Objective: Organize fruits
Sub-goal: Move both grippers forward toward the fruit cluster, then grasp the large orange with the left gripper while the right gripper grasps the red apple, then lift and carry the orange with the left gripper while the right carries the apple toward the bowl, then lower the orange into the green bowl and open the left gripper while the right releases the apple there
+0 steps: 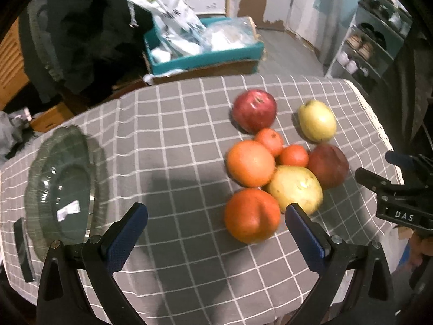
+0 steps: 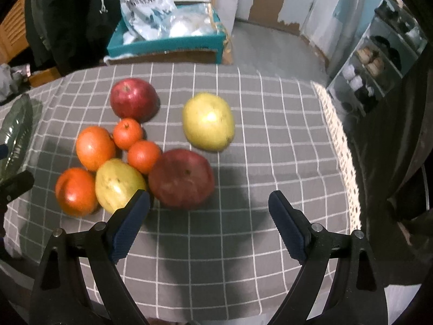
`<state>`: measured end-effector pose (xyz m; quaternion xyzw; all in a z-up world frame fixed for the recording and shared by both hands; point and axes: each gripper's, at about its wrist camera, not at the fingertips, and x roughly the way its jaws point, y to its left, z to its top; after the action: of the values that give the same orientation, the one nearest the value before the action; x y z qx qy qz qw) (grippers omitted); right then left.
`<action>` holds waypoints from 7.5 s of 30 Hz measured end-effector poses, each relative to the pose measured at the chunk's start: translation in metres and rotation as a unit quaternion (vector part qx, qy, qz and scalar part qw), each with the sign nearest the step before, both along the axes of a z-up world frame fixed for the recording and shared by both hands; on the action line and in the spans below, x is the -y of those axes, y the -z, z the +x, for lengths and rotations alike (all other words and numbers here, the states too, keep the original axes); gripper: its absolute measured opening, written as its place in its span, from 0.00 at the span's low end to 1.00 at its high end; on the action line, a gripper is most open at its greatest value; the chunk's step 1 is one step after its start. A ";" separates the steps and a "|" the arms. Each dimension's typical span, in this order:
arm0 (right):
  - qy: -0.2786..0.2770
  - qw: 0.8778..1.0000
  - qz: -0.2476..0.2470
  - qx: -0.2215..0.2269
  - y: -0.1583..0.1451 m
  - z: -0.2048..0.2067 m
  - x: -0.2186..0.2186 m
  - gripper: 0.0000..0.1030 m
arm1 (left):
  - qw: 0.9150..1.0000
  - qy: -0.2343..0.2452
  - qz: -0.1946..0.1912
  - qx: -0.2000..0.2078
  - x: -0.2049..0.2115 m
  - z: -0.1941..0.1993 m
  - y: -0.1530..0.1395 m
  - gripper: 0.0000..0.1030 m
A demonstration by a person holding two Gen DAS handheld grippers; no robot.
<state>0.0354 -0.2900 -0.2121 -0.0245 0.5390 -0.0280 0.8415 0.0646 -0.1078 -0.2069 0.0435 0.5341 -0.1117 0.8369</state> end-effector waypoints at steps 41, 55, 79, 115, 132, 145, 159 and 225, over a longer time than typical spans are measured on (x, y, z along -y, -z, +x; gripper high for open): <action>0.023 0.996 0.084 -0.036 0.050 0.033 0.001 0.86 | 0.995 -0.009 -0.036 -0.093 -0.003 0.022 0.065 0.64; 0.055 0.980 0.176 -0.070 0.071 0.048 0.008 0.74 | 0.994 -0.030 -0.049 -0.089 -0.016 0.030 0.063 0.64; 0.020 0.998 0.038 0.048 0.002 0.017 -0.008 0.74 | 0.996 -0.058 -0.069 -0.007 -0.046 0.022 -0.005 0.64; -0.063 0.973 0.051 0.215 -0.123 -0.013 -0.068 0.74 | 0.985 -0.087 -0.052 0.141 -0.095 -0.015 -0.109 0.64; -0.116 0.962 0.071 0.236 -0.146 -0.005 -0.121 0.74 | 0.975 -0.125 -0.047 0.175 -0.142 -0.026 -0.130 0.64; -0.166 0.957 0.098 0.216 -0.143 0.015 -0.184 0.74 | 0.971 -0.174 -0.048 0.159 -0.196 -0.027 -0.114 0.64; -0.218 0.952 0.126 0.174 -0.120 0.038 -0.258 0.74 | 0.967 -0.222 -0.040 0.120 -0.248 -0.023 -0.077 0.64; -0.260 0.953 0.155 -0.026 0.021 0.107 -0.356 0.76 | 0.949 -0.314 -0.028 -0.018 -0.327 0.006 0.037 0.90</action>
<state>0.1427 0.0665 -0.2330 -0.0342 0.5330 0.2766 0.7989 0.0706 0.2187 -0.2439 -0.1515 0.5324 0.1413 0.8207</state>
